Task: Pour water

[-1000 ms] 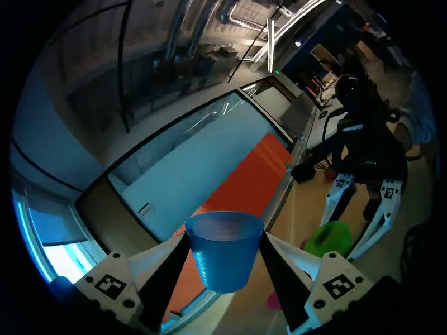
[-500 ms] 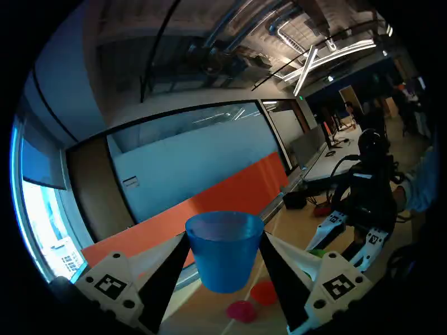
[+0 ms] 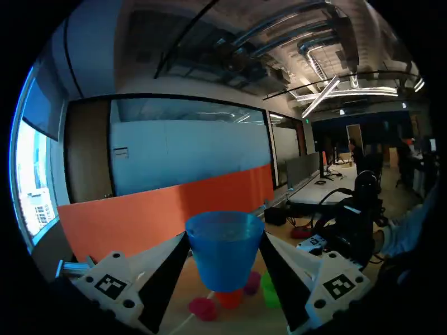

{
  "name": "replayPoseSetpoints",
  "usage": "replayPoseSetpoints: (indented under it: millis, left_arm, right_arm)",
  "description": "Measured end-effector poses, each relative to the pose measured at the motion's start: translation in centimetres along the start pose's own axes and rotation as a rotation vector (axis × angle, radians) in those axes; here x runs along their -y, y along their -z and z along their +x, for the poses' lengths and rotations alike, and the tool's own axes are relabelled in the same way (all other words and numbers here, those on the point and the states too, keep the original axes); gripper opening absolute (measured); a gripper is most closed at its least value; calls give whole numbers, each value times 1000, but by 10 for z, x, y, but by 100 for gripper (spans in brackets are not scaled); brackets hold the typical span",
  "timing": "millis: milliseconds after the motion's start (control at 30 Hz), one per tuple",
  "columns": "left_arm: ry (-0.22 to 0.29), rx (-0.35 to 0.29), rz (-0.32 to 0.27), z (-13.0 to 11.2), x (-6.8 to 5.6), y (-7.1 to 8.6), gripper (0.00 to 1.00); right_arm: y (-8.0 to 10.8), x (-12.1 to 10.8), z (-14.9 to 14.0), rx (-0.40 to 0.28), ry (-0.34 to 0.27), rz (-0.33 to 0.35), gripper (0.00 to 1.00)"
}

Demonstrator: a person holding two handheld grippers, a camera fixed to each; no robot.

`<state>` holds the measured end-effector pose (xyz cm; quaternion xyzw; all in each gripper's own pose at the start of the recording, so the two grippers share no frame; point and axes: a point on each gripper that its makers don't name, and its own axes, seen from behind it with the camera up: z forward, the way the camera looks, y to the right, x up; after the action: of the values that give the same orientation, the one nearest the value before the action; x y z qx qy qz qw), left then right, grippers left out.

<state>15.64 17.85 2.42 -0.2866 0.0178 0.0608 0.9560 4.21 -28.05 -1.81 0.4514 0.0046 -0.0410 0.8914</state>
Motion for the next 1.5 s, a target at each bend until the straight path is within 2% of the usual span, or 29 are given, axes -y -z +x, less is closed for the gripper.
replayPoseSetpoints:
  millis: [100, 200, 500, 900, 1300, 1500]
  left_arm:
    - [45, 12, -10, -4, 1, 0, 86]
    - [62, 26, -15, -8, 2, 0, 86]
    - [59, 73, -11, -28, 11, 0, 86]
    - [31, 120, 7, -62, 24, 1, 86]
    - [38, 204, -6, -117, 27, 0, 87]
    - [56, 255, -29, -146, 22, -1, 87]
  right_arm:
    - [0, 0, 0, -1, -3, 0, 88]
    - [0, 0, -1, 0, -7, 2, 88]
    - [-1, -3, -1, 6, -14, -2, 88]
    - [1, -16, -12, 43, -34, -8, 88]
    - [8, -26, -29, 111, -33, 2, 89]
    - [12, -28, -40, 153, -31, 14, 89]
